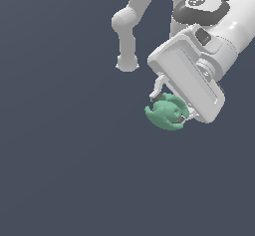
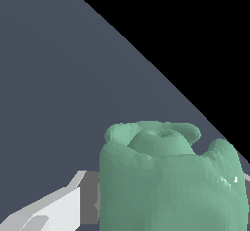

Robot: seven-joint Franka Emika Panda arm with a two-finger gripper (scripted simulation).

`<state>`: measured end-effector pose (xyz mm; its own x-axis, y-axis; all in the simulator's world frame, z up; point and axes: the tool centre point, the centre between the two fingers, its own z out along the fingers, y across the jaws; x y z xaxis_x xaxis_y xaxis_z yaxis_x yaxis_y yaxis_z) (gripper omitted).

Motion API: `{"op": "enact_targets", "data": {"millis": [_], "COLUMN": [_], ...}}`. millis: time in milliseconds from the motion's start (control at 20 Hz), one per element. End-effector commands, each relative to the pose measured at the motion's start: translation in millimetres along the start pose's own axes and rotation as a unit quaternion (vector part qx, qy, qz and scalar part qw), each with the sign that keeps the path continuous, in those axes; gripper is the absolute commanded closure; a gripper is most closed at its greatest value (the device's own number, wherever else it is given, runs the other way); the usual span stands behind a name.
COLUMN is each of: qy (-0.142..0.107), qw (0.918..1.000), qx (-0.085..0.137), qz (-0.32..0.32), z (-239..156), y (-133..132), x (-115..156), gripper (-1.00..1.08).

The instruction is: Pick up the object and move it to a goal position.

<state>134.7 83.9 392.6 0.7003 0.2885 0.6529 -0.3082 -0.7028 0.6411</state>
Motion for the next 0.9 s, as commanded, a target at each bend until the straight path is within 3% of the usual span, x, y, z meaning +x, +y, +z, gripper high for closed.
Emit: {"op": "enact_targets", "data": {"millis": [0,400,850], "qy": [0.01,0.028,0.033], "qw": [0.9996,0.9958,0.9938], "qx": [-0.024,-0.077,-0.093], "qz": [0.014,0.042,0.05], "z": [-11,-36,-43], "y": [4,10,11], "x": [15,45,54], "gripper": [1.08,1.08,1.08]}}
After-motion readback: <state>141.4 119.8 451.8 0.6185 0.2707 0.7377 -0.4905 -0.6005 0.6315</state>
